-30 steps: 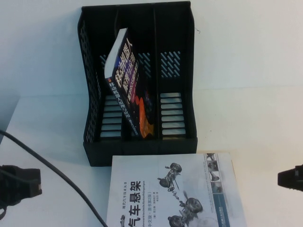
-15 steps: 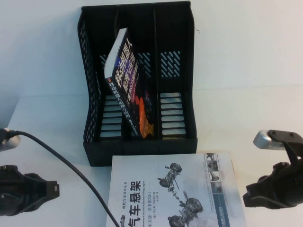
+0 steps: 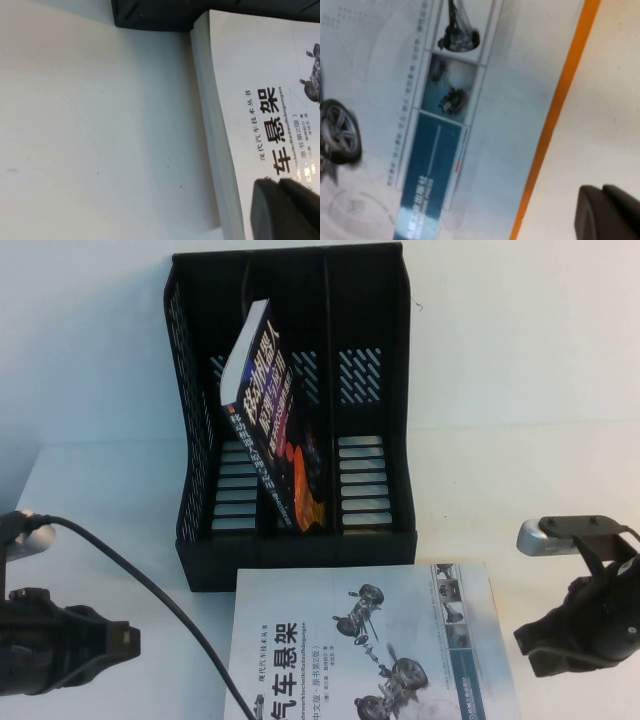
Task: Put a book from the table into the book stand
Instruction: Push book with right arm
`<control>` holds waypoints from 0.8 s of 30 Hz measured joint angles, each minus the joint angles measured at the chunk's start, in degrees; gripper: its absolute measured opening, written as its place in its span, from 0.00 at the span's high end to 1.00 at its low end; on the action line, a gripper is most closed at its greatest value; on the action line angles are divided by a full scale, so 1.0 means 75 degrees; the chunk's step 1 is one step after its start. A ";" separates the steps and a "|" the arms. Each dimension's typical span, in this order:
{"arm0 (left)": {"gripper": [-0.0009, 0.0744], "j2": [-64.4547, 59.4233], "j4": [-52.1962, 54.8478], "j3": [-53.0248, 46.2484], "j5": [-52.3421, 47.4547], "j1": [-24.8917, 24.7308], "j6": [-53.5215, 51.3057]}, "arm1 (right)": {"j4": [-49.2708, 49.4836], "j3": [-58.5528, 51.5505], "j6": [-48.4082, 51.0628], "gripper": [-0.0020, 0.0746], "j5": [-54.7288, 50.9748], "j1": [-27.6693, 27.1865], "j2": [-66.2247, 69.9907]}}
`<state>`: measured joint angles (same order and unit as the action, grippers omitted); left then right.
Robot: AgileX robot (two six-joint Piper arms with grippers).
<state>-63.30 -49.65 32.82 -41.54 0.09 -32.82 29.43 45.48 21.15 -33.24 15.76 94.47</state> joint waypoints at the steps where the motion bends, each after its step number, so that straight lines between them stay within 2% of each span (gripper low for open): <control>1: 0.99 0.0000 0.0000 0.0000 0.0000 0.0000 -0.0018 | -0.0025 0.0034 -0.0037 0.98 -0.0033 0.0000 0.0041; 11: 0.99 0.0000 -0.0012 0.0000 0.0046 0.0000 -0.0060 | 0.0561 0.0138 0.0048 0.98 -0.0118 0.0000 0.0325; 20: 0.99 0.0000 -0.0142 0.0000 0.0136 0.0000 -0.0092 | 0.1254 0.0138 0.0660 0.98 -0.0161 0.0000 0.0325; 24: 0.99 0.0000 -0.0194 0.0000 0.0165 0.0000 -0.0104 | 0.1951 0.0138 0.1386 0.98 -0.0189 0.0000 0.0325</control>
<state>-63.30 -51.11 32.82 -40.31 0.09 -33.60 44.06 46.52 31.55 -34.67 15.76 96.91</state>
